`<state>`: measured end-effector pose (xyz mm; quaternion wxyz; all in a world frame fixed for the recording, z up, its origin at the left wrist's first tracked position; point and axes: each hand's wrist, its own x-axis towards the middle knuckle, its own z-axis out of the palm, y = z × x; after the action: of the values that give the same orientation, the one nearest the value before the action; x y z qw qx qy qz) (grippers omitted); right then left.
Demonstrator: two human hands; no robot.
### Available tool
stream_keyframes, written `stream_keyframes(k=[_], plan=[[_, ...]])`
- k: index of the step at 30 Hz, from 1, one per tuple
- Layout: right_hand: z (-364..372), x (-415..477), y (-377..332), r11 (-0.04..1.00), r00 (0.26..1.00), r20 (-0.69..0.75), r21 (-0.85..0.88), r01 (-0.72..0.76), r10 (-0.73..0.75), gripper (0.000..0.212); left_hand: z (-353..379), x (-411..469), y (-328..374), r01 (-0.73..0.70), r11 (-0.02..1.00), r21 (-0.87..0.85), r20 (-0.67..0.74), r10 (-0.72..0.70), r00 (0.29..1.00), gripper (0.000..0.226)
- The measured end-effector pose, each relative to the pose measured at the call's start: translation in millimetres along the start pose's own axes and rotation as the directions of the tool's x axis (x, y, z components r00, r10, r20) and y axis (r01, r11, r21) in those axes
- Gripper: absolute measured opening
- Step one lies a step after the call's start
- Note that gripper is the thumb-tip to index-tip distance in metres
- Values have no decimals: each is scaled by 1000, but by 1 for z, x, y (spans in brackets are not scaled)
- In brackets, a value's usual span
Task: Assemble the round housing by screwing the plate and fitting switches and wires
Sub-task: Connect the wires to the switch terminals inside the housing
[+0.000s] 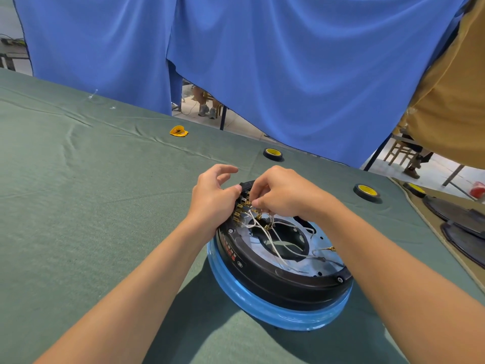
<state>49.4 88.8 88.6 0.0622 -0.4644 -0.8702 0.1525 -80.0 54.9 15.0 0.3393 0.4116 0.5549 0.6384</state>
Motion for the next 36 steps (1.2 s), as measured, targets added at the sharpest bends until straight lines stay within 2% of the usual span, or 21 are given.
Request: stream_keyframes(k=[3,7,14,26,36], plan=[[1,1,0,1000,1000,-4,3,3,-3,25,1,0,1,9,1000,-1,-1,-9,1000,34],[4,0,0,999,997,-52,-16,48,-48,3,1,0,1,13,1000,-6,-3,-13,1000,34],[13,-1,2,961,975,-112,-221,166,-194,10,1,0,2,19,1000,-16,-3,-19,1000,35],[18,2,7,968,969,-176,-210,136,-174,12,1,1,1,34,999,-6,-8,-34,999,36],[14,8,-4,973,986,-137,-221,64,-96,9,1,3,1,74,997,8,-6,-74,997,43]])
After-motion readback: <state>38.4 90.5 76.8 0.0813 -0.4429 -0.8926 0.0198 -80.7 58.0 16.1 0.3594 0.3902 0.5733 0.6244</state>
